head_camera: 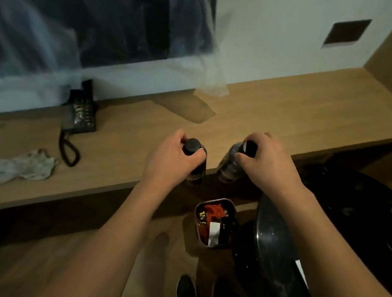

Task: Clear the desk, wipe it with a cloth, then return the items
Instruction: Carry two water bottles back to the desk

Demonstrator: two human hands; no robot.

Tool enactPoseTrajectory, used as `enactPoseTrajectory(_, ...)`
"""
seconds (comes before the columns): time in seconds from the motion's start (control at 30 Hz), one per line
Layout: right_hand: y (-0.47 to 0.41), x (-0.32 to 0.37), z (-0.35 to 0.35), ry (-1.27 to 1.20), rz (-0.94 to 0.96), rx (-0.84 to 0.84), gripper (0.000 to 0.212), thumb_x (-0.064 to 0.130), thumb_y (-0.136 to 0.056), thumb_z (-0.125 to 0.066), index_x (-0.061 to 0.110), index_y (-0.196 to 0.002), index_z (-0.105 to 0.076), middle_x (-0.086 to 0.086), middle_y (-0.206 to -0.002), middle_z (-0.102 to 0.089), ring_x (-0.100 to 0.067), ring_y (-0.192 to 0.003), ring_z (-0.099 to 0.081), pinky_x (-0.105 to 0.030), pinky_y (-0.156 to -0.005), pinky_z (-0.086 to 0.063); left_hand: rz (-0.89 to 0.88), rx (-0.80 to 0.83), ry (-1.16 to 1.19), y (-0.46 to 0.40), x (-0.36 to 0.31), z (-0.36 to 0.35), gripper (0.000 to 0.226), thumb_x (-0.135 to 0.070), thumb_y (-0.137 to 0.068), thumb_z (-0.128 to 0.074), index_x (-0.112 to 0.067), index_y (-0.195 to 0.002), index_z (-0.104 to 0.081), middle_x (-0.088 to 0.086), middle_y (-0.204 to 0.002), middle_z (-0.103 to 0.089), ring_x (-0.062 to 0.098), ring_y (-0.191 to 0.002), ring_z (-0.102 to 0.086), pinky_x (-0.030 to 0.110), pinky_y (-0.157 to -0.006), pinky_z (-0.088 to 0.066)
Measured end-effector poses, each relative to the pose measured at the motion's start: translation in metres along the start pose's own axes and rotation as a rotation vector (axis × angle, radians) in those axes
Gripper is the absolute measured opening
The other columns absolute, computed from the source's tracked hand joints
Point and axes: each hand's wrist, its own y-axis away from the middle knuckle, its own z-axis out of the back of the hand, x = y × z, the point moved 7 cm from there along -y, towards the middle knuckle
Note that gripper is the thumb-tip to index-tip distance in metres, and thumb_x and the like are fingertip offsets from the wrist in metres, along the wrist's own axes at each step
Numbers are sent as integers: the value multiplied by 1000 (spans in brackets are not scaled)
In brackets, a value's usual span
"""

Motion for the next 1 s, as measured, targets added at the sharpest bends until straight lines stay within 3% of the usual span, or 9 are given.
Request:
enactPoseTrajectory(0.07, -1, 31, -28, 1, 72, 81, 31, 31, -89, -69, 20, -117, -60, 4, -107, -50, -15, -93, -50, -30, -77, -43, 82, -48, -17, 12, 30, 23, 25, -44, -84, -70, -29, -92, -52, -9, -84, -60, 11, -76, -61, 38, -66, -59)
enactPoseTrajectory(0.2, 4, 94, -75, 35, 262, 226, 29, 28, -88, -70, 19, -114, -62, 2, -107, -51, -17, -93, -52, -30, -78, -47, 257, -168, 16, 51, 82, 70, 24, -42, -84, -70, -31, -85, -49, -7, -77, -61, 9, -68, -58, 26, -55, -43)
enactPoseTrajectory(0.47, 47, 229, -170, 84, 657, 515, 18, 29, -89, -70, 24, -101, -58, 4, -105, -51, -11, -84, -47, -24, -66, -39, 586, -543, 186, 174, 175, 165, 22, -35, -82, -75, -22, -91, -60, -4, -78, -67, 13, -70, -64, 31, -63, -56)
enactPoseTrajectory(0.57, 83, 280, -206, 82, 750, 602, 18, 29, -86, -72, 25, -98, -59, 5, -104, -50, -13, -91, -52, -31, -78, -48, 689, -704, 211, 230, 206, 193, 19, -34, -84, -75, -25, -93, -60, -7, -82, -66, 8, -72, -64, 25, -60, -51)
enactPoseTrajectory(0.67, 130, 330, -241, 120, 887, 663, 19, 30, -83, -75, 31, -91, -58, 8, -101, -50, -11, -93, -50, -29, -78, -43, 787, -858, 219, 291, 235, 221, 19, -32, -84, -75, -25, -93, -60, -7, -83, -64, 8, -71, -62, 22, -58, -49)
enactPoseTrajectory(0.83, 212, 403, -290, 109, 1054, 753, 20, 28, -82, -74, 27, -98, -62, 5, -102, -51, -9, -88, -50, -24, -74, -39, 907, -1032, 115, 384, 274, 271, 20, -33, -83, -75, -24, -85, -57, -9, -76, -60, 2, -65, -56, 15, -56, -38)
enactPoseTrajectory(1.0, 277, 459, -327, 65, 1183, 776, 25, 32, -86, -72, 26, -107, -61, 7, -103, -50, -4, -82, -46, -13, -61, -31, 988, -1164, 70, 453, 314, 305, 23, -33, -82, -76, -20, -88, -57, -4, -78, -62, 11, -69, -60, 22, -59, -44)
